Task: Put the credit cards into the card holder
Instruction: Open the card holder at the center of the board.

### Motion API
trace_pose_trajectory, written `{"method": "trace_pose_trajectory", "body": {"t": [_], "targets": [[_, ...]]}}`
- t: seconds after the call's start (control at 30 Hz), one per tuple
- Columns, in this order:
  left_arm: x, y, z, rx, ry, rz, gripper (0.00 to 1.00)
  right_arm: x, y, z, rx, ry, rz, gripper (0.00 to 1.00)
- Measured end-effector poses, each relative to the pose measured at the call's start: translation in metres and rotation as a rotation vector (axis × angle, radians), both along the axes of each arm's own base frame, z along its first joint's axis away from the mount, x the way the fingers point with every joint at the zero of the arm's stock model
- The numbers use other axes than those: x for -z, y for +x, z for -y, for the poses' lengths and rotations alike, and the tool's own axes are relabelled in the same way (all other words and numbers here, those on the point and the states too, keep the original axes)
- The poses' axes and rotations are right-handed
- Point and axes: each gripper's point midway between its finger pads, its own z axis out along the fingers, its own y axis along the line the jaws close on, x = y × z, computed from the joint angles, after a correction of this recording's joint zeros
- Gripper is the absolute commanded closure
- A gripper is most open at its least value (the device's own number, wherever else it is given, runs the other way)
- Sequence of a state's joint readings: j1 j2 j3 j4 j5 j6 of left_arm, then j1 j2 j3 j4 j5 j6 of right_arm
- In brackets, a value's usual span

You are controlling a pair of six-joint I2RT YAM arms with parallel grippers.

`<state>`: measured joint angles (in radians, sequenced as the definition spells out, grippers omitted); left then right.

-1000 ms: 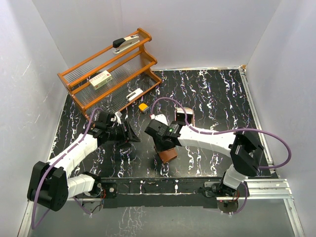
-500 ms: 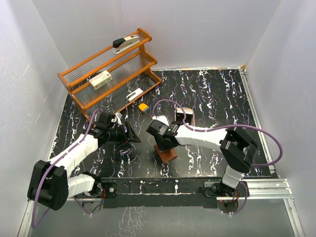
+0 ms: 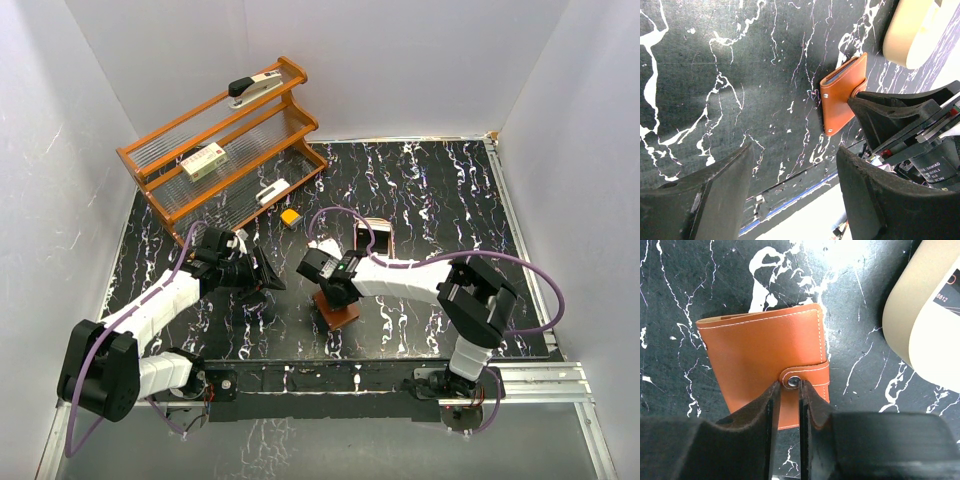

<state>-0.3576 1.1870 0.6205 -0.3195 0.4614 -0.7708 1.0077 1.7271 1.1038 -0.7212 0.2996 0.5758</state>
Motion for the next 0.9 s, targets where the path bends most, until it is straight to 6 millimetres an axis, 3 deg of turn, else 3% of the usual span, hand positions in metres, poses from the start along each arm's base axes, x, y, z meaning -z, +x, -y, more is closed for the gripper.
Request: {"method": "trace_pose_trajectory", "body": {"t": [0.13, 0.6, 0.9], "targets": [[0.0, -0.001, 0.0, 0.001, 0.001, -0.002, 0.35, 0.0, 0.002, 0.002, 0.001, -0.011, 0.013, 0.99], [0.001, -0.006, -0.001, 0.004, 0.011, -0.02, 0.33, -0.001, 0.004, -0.002, -0.017, 0.022, 0.021, 1.0], [0.001, -0.009, -0.003, 0.0, 0.013, -0.032, 0.32, -0.004, -0.018, -0.067, 0.023, 0.36, -0.124, 1.0]]}}
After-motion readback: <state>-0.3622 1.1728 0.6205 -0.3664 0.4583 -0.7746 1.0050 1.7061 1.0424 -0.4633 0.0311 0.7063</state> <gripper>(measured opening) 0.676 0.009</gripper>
